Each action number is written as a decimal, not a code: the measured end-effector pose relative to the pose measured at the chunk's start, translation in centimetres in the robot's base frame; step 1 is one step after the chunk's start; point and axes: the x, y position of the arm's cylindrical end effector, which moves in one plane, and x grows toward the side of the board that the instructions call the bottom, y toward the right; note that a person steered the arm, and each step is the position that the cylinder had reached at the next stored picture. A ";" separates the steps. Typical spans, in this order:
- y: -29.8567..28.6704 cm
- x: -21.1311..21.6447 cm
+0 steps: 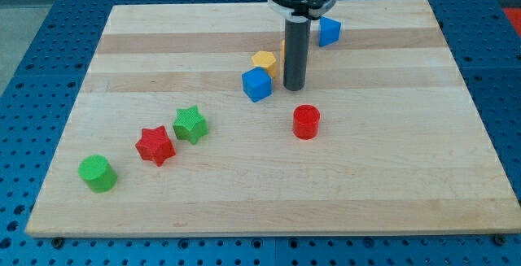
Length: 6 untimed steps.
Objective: Move the green star left a bit
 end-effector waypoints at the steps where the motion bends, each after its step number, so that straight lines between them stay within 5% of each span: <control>1: -2.0 0.0; 4: -3.8 0.0; 6: 5.4 6.0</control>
